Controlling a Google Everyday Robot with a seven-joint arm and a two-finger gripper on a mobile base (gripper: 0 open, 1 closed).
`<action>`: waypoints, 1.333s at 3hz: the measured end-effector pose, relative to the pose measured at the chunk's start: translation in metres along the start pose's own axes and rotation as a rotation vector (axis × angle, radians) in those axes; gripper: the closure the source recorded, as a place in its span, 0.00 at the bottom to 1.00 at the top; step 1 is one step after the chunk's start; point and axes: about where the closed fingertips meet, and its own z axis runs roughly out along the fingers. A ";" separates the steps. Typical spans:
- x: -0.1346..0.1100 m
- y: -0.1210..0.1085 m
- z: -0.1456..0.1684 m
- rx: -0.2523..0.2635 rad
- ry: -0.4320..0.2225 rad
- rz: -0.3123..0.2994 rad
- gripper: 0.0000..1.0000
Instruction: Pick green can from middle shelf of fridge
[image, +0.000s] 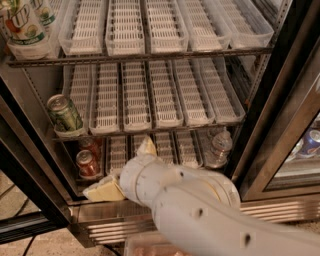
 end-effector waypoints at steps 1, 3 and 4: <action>0.007 0.003 -0.011 0.091 -0.069 0.108 0.00; -0.024 -0.003 0.005 0.205 -0.191 0.109 0.00; -0.024 -0.003 0.005 0.205 -0.191 0.109 0.00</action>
Offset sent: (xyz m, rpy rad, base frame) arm 0.0796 0.0829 0.0588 0.3214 -0.4132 -0.3896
